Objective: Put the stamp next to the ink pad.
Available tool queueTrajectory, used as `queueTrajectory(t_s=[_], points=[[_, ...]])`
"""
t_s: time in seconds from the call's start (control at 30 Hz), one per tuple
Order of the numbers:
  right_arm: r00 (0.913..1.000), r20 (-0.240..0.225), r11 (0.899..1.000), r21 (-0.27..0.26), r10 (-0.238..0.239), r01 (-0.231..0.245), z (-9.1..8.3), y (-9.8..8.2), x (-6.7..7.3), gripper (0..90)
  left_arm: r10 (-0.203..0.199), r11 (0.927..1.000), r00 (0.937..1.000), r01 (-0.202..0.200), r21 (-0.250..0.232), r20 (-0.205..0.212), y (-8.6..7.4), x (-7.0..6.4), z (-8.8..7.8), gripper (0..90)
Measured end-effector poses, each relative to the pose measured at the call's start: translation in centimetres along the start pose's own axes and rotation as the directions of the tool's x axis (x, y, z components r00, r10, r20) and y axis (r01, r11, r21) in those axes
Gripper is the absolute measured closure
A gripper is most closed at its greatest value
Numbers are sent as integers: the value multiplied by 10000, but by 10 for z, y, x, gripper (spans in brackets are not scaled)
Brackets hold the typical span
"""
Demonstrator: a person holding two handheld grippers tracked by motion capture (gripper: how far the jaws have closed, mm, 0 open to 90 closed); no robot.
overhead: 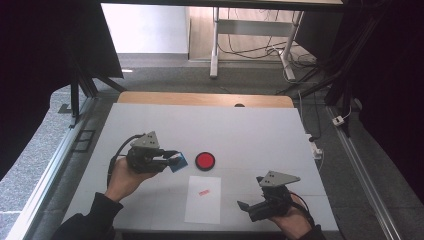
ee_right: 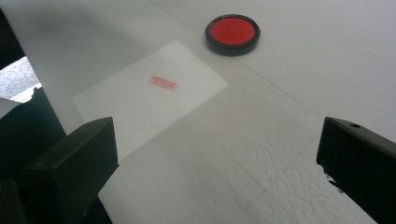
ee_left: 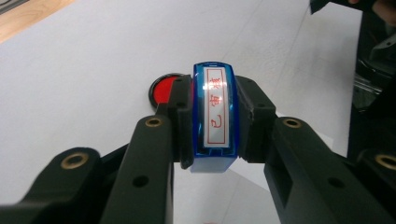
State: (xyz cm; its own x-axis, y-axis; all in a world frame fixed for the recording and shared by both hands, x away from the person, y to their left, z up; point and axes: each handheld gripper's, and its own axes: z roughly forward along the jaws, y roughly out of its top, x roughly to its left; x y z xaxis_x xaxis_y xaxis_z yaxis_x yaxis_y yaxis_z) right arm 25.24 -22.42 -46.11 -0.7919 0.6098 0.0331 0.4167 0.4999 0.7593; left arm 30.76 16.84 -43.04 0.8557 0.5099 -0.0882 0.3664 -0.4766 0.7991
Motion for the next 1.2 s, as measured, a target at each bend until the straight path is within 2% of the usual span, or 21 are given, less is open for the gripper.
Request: queueTrajectory(t_s=[0.23,0.47,0.53,0.83,1.07,1.2], points=[[9989,353,9995,-35,324,-323,-11,-9,-7,0,-227,9997,9994,229,67,-269,-3,5,-2,704],[9947,820,9969,426,622,-658,-19,-18,-15,0,-365,9993,9982,370,99,-482,-5,10,-5,704],[9932,943,9965,411,686,-727,-21,-19,-15,0,-404,9991,9975,412,123,-574,-5,11,-5,704],[9875,1185,9931,414,1039,-1094,-30,-24,-17,0,-493,9982,9942,522,286,-951,-10,17,-8,703],[9846,1363,9934,200,1093,-1131,-34,-26,-18,0,-919,9938,9876,989,498,-1274,-20,29,-6,703],[9837,1427,9934,182,1092,-1129,-35,-27,-17,0,-1178,9903,9810,1275,553,-1539,-27,36,-6,703]])
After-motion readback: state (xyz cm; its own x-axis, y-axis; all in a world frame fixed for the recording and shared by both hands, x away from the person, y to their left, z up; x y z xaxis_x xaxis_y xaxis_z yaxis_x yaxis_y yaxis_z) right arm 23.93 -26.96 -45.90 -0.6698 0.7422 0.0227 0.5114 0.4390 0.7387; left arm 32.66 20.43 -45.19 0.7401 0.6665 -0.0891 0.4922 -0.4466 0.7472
